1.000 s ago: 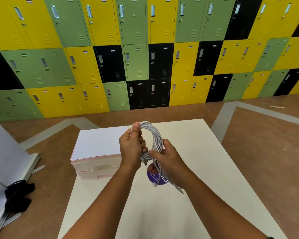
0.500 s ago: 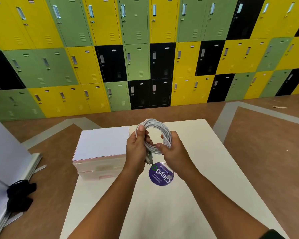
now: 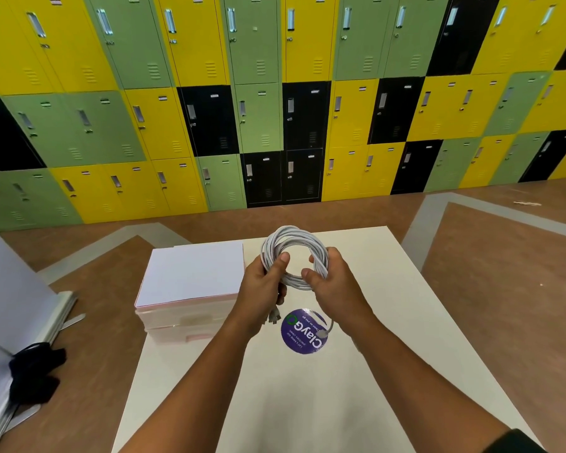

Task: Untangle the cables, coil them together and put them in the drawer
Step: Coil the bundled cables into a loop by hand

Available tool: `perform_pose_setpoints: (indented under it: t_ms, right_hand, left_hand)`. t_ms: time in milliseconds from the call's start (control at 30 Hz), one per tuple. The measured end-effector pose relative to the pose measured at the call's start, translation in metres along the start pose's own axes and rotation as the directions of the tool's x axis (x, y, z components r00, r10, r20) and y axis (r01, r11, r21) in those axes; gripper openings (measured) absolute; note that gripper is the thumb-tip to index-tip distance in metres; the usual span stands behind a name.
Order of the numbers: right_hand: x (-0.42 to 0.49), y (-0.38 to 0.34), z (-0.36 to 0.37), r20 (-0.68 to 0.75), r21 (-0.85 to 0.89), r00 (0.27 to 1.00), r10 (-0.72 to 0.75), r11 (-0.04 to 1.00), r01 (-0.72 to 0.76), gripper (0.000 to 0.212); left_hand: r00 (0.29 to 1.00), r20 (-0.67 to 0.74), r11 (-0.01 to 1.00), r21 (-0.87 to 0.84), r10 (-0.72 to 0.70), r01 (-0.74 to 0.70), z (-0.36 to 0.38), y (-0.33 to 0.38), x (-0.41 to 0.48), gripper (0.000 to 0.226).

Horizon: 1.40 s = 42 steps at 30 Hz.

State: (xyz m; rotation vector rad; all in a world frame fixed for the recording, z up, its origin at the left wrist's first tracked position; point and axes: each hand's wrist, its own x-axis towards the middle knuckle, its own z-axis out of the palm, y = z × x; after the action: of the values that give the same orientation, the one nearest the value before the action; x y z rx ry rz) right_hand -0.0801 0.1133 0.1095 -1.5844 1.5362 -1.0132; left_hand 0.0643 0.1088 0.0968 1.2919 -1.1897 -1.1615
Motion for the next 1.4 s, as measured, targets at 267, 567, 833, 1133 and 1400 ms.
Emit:
perform_pose_setpoints:
  t_ms: [267,567,833,1133,1400]
  right_hand:
    - [0.000,0.001,-0.006,0.054,-0.103,0.998,0.015,0.995,-0.010,0.022]
    - [-0.001,0.005,-0.007,0.098,-0.114,0.994,0.053,0.993,-0.042,0.020]
    - [0.003,0.005,-0.018,0.017,-0.240,1.000,-0.025,0.970,0.028,0.016]
    - [0.003,0.012,-0.017,0.082,0.026,0.996,0.047,0.998,-0.049,0.015]
    - [-0.001,0.016,-0.014,0.212,0.093,0.975,0.061,0.992,-0.082,0.016]
  left_hand:
    - [0.995,-0.099,1.000,-0.015,-0.016,0.015,-0.005,0.004,0.007,0.021]
    - [0.997,-0.079,1.000,-0.004,-0.019,0.019,-0.005,0.002,0.003,0.035]
    - [0.999,-0.028,0.998,0.065,-0.018,0.020,-0.006,0.004,0.006,0.030]
    - [0.990,-0.144,1.000,-0.026,-0.007,0.004,0.005,-0.001,0.006,0.025]
    - [0.987,-0.161,1.000,-0.024,0.012,-0.016,0.004,0.002,0.009,0.027]
